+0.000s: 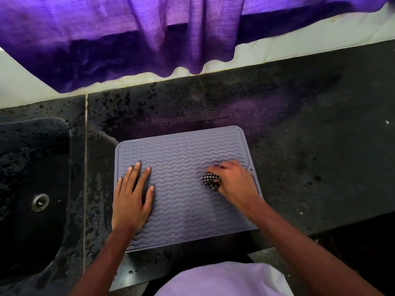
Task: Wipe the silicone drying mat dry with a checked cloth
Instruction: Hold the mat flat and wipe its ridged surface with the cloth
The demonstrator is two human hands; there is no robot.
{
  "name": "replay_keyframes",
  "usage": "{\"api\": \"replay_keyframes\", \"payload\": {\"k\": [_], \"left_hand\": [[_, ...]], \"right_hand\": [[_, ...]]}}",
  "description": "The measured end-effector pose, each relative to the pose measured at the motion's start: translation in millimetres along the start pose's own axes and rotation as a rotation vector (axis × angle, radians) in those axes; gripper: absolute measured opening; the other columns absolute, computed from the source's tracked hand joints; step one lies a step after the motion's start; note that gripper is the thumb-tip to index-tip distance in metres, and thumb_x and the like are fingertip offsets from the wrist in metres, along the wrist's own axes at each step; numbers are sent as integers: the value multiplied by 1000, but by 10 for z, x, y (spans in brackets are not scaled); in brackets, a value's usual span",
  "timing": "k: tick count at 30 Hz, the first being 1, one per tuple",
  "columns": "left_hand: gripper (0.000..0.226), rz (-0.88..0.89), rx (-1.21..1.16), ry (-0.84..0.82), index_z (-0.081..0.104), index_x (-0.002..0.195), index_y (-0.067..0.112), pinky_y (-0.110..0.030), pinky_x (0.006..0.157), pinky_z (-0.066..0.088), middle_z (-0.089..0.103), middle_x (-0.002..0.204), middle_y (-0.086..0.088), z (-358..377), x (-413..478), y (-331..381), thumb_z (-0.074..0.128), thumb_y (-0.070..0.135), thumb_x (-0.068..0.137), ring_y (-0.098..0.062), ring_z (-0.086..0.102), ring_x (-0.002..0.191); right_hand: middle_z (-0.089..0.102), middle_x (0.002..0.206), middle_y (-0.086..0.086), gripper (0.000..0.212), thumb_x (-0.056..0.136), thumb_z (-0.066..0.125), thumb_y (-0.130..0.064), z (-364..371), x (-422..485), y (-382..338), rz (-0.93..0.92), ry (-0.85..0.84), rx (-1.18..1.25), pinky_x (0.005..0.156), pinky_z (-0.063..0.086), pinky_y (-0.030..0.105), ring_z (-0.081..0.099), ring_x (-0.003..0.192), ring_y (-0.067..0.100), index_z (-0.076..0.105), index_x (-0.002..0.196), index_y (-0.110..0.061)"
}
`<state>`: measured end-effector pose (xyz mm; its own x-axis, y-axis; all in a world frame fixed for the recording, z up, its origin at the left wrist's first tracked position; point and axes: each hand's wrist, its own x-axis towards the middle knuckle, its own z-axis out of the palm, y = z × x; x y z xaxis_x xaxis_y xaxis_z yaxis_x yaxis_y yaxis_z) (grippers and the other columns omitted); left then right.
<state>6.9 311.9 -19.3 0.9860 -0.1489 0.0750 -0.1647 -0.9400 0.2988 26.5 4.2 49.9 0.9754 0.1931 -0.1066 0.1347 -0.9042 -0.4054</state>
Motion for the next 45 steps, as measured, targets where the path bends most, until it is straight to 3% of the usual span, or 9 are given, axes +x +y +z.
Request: {"api": "replay_keyframes", "payload": {"k": [4, 10, 16, 23, 26, 31, 37, 41, 45], "left_hand": [[58, 0, 2, 4, 37, 158, 22, -50, 125, 22, 23, 169, 1, 3, 0, 16, 33, 45, 104, -20, 18, 157], [58, -10, 13, 7, 38, 157, 21, -51, 124, 23, 23, 169, 0, 4, 6, 40, 34, 44, 104, -20, 18, 157], [58, -8, 2, 10, 38, 157, 22, -50, 124, 22, 23, 169, 0, -4, 6, 39, 34, 44, 104, -20, 19, 157], [59, -3, -4, 4, 38, 157, 21, -51, 124, 24, 24, 169, 0, -13, 6, 24, 32, 46, 104, -20, 19, 156], [59, -5, -4, 8, 39, 157, 21, -52, 123, 25, 24, 169, -1, -10, 4, 28, 33, 46, 104, -20, 20, 156], [59, -19, -5, 7, 38, 158, 22, -51, 124, 24, 23, 169, 1, -14, 4, 45, 34, 45, 104, -19, 18, 157], [59, -19, -8, 1, 37, 158, 23, -52, 124, 24, 22, 169, 2, -19, 4, 39, 35, 45, 103, -18, 18, 157], [59, -16, -12, 9, 38, 157, 23, -52, 123, 25, 23, 169, 2, -16, 6, 38, 36, 45, 103, -18, 19, 156], [59, -27, -17, 18, 40, 156, 23, -50, 124, 25, 24, 168, 2, -20, 10, 50, 36, 46, 102, -19, 21, 156]], "right_hand": [[67, 106, -2, 55, 71, 66, -11, -199, -146, 463, 163, 67, -74, 74, 52, 35, 54, 98, 25, 64, 121, -33], [61, 82, 8, 37, 74, 60, -6, -439, -226, 849, 341, 140, -147, 60, 51, 38, 56, 78, 34, 65, 103, -27], [64, 109, 2, 47, 80, 68, 0, -186, 72, 251, 124, 195, 125, 85, 52, 37, 58, 99, 24, 65, 121, -23], [63, 109, 1, 52, 74, 71, -4, -122, 129, 324, 231, 157, -8, 75, 54, 37, 56, 101, 26, 65, 120, -26], [60, 104, 3, 50, 76, 70, -7, -255, 38, 602, 338, 165, -79, 67, 43, 29, 55, 96, 26, 65, 121, -29], [60, 96, 8, 41, 74, 62, -1, -384, -9, 749, 436, 227, -133, 61, 46, 34, 56, 89, 34, 67, 107, -24], [65, 108, 2, 48, 77, 69, -3, -130, 265, 85, 199, 305, 131, 79, 52, 32, 57, 98, 23, 67, 120, -24], [63, 107, 5, 53, 74, 72, -3, 95, 368, -88, 101, 169, -15, 76, 51, 36, 55, 101, 28, 64, 123, -22], [62, 105, 3, 58, 67, 75, -6, -34, 262, 266, 176, 177, -96, 70, 53, 36, 55, 99, 28, 65, 120, -25]]}}
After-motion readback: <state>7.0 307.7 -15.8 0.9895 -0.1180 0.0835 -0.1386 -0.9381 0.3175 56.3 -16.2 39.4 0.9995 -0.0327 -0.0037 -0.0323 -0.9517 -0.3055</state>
